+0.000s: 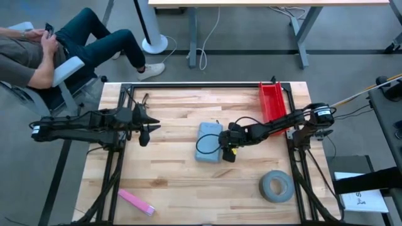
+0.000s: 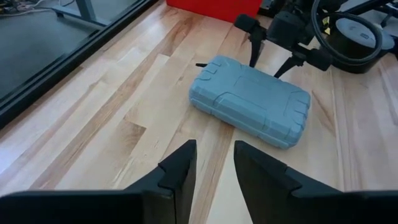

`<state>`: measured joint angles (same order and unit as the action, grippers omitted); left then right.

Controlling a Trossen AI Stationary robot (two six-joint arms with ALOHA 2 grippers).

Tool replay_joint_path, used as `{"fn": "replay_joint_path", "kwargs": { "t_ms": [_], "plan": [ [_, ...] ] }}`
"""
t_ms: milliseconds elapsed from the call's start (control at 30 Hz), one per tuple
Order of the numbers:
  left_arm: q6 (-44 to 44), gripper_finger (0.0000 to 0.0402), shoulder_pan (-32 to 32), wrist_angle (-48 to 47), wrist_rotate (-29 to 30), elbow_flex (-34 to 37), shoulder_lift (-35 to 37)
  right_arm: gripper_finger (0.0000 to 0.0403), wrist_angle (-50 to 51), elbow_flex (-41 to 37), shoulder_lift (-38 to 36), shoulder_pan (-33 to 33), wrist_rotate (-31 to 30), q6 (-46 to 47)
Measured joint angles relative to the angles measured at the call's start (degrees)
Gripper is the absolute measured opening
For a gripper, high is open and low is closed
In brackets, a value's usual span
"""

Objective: Prefit tool cases
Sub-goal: Open the gray pre-fit tool case

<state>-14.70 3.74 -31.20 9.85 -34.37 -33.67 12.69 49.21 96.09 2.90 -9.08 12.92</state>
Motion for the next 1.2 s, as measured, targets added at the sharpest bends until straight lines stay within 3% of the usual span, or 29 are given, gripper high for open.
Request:
{"fn": "replay_joint_path", "kwargs": {
  "t_ms": [233,600,1200],
  "plan": [
    [0.0,0.0109,-0.01,0.0,0.02,0.0,0.0,0.0176,-0.02,0.0,0.0,0.0,-0.03,0.01],
    [0.0,0.0113,0.01,0.01,0.04,0.0,0.0,0.0177,0.56,0.61,-0.09,0.0,0.0,0.01],
    [-0.88,0.0114,-0.01,0.0,-0.56,0.0,0.0,0.0175,5.07,8.8,-0.42,-0.02,-0.13,-3.99]
  ]
}}
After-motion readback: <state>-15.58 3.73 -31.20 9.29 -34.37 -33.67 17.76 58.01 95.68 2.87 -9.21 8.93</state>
